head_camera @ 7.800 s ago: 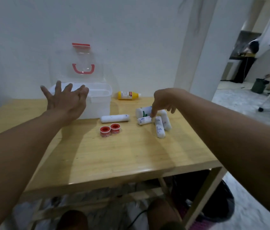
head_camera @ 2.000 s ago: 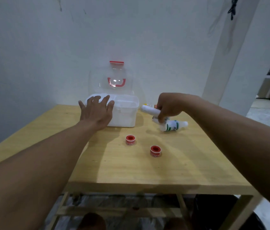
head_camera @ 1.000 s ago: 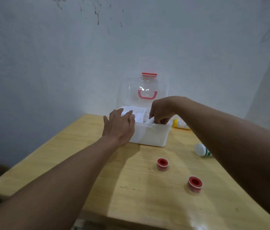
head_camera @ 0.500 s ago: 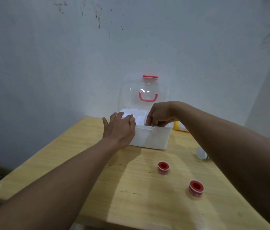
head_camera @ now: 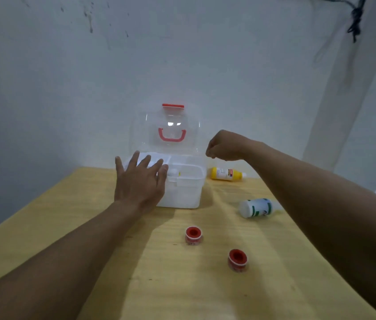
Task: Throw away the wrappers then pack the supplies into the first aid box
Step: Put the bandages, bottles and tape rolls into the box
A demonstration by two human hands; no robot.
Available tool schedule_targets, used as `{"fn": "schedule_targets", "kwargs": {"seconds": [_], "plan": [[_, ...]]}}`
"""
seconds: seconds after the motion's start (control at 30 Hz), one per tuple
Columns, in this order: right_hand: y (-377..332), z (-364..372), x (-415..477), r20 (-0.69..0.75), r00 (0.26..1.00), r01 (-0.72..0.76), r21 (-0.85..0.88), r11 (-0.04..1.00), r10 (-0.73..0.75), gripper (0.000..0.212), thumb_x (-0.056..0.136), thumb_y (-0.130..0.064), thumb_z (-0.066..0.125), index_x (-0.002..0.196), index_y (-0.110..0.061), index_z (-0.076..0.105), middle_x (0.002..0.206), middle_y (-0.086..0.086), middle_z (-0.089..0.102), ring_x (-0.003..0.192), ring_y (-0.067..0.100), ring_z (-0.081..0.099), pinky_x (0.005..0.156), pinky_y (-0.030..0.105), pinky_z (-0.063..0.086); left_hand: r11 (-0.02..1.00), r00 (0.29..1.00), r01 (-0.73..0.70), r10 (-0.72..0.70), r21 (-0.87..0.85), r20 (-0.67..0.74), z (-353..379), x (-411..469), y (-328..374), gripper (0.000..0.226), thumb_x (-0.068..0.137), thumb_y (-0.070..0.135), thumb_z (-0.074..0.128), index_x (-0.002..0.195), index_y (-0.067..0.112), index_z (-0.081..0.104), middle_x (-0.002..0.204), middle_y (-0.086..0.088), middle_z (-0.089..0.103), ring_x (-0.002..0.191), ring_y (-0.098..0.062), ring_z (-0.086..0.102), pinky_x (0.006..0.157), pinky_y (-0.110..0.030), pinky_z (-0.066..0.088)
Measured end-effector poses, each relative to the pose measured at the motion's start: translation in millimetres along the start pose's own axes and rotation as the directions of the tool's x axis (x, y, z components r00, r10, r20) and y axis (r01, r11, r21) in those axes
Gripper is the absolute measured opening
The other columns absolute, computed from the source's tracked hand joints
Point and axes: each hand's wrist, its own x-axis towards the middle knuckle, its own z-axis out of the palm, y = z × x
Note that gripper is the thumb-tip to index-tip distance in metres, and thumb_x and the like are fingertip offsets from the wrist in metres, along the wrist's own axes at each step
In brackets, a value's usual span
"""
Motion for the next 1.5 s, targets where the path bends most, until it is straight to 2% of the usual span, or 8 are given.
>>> {"fn": "schedule_targets", "kwargs": {"seconds": [0.2,0.4,0.7,0.8,0.9,1.1,1.3,1.5], "plan": [[46.4,25.9,6.9,0.007,0.996,-0.084,-0.324,0.942,0.091,0.032,0.088,-0.012,0.052,0.115,-0.005,0.068,0.118,0.013,0.067,0.106,0.032,0.065,0.092,0.043,0.055,1.0,0.998,0.007,-0.008,-0.012,-0.056,4.8,-0.1,0.8,0.063,0.098,0.052,0.009,0.138,0.033,0.054,0.149,-0.001,0.049,0.148,-0.024,0.025,0.117,-0.061,0.003],[72.6,45.2,8.4,0.014,0.983,-0.159,-0.413,0.897,0.181,0.029,0.091,-0.017,0.058,0.117,-0.004,0.057,0.111,0.015,0.063,0.086,0.026,0.057,0.073,0.034,0.049,1.0,0.998,0.016,-0.016,-0.007,-0.068,6.9,-0.4,-0.2,0.062,0.098,0.052,0.011,0.136,0.033,0.057,0.146,-0.001,0.052,0.145,-0.024,0.031,0.118,-0.059,0.006],[84.4,51.1,13.5,0.0,0.974,-0.203,-0.457,0.866,0.229,0.037,0.088,-0.017,0.063,0.122,-0.006,0.054,0.111,0.014,0.062,0.098,0.029,0.06,0.079,0.035,0.051,1.0,0.997,0.025,-0.025,0.004,-0.069,7.6,-1.0,0.1,0.062,0.098,0.051,0.012,0.135,0.033,0.057,0.147,-0.001,0.051,0.144,-0.023,0.032,0.118,-0.058,0.007],[87.6,49.9,13.6,0.028,0.97,-0.208,-0.405,0.89,0.24,0.042,0.082,-0.022,0.071,0.118,-0.007,0.057,0.098,0.008,0.059,0.09,0.025,0.06,0.076,0.034,0.052,1.0,0.998,0.027,-0.028,-0.008,-0.061,7.2,-1.5,0.5,0.062,0.098,0.051,0.012,0.136,0.033,0.057,0.147,-0.002,0.051,0.144,-0.023,0.032,0.118,-0.057,0.006],[87.9,44.4,8.2,0.041,0.969,-0.219,-0.315,0.924,0.244,0.046,0.078,-0.026,0.078,0.117,-0.008,0.061,0.103,0.008,0.063,0.089,0.024,0.061,0.076,0.035,0.053,1.0,0.998,0.028,-0.029,-0.007,-0.051,5.5,-2.1,1.3,0.062,0.097,0.051,0.011,0.136,0.034,0.056,0.148,-0.001,0.05,0.144,-0.022,0.032,0.119,-0.056,0.007],[71.8,18.8,1.8,-0.118,0.989,-0.103,-0.095,0.99,0.092,0.028,0.087,-0.024,0.07,0.111,-0.011,0.065,0.111,0.007,0.061,0.094,0.022,0.057,0.072,0.032,0.044,0.999,0.999,0.04,-0.04,-0.012,-0.032,3.5,-2.2,2.2,0.063,0.096,0.052,0.009,0.135,0.035,0.056,0.149,-0.001,0.049,0.143,-0.021,0.034,0.118,-0.055,0.008],[51.8,-13.2,-9.1,-0.146,0.989,-0.028,-0.13,0.991,0.009,0.02,0.088,-0.021,0.069,0.108,-0.022,0.069,0.123,0.007,0.06,0.106,0.027,0.061,0.083,0.04,0.054,0.999,0.999,0.034,-0.035,-0.019,-0.012,1.5,-2.7,0.9,0.067,0.094,0.053,0.006,0.135,0.035,0.056,0.148,-0.003,0.05,0.141,-0.023,0.035,0.118,-0.055,0.01],[32.2,-42.7,-20.2,-0.241,0.97,0.047,0.036,0.998,-0.037,0.024,0.085,-0.019,0.074,0.108,-0.024,0.07,0.108,0.008,0.069,0.096,0.022,0.066,0.083,0.042,0.056,0.999,0.999,0.039,-0.038,-0.029,0.003,0.8,-2.4,-0.7,0.067,0.094,0.055,0.005,0.137,0.037,0.054,0.147,-0.001,0.05,0.141,-0.022,0.035,0.117,-0.054,0.011]]}}
